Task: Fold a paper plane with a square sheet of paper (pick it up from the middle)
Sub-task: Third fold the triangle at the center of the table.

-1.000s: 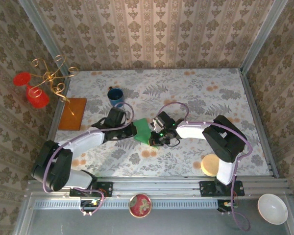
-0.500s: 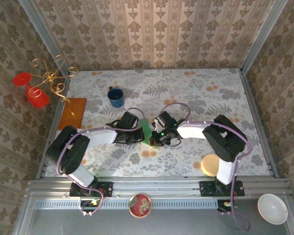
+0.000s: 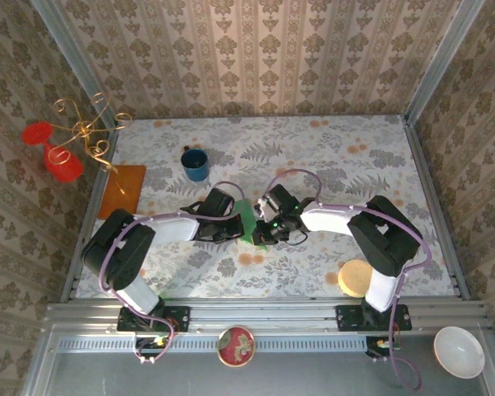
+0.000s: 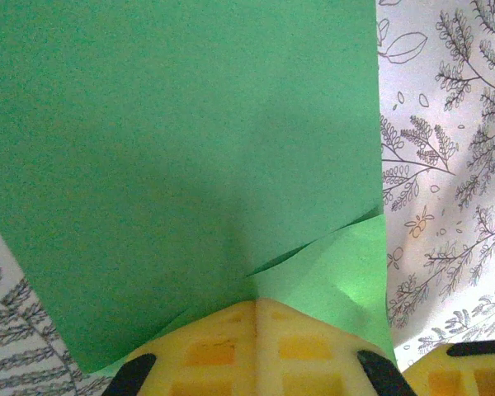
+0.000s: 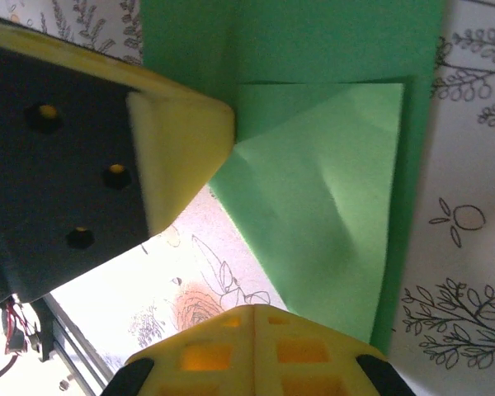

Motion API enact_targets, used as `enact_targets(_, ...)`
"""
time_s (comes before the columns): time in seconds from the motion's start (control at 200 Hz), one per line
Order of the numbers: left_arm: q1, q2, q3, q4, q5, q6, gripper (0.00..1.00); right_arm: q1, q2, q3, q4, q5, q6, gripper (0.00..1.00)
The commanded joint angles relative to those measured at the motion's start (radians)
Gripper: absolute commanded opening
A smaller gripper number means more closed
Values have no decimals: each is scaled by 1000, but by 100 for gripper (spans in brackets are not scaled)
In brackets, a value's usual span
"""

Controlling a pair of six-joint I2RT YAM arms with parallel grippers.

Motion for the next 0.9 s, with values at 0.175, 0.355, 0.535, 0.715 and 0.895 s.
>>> enact_targets(0.175,8,65,33,-162,-69,-1,2,5,60,79,-72,12,-111,4)
enact_targets(0.355,19,84,40,-197,-69,-8,2,5,87,95,-107,13,-161,2)
enact_targets(0.535,31,112,42,-225,-66,-20,1,0,105,85,-119,9,-184,2)
enact_targets(0.715,58,147,35,-247,-51,-10,1,-19,91,45,-146,21,-225,1)
enact_targets(0.895,79,176,30,-252,-40,22,1,-64,42,-50,-99,-34,-220,0)
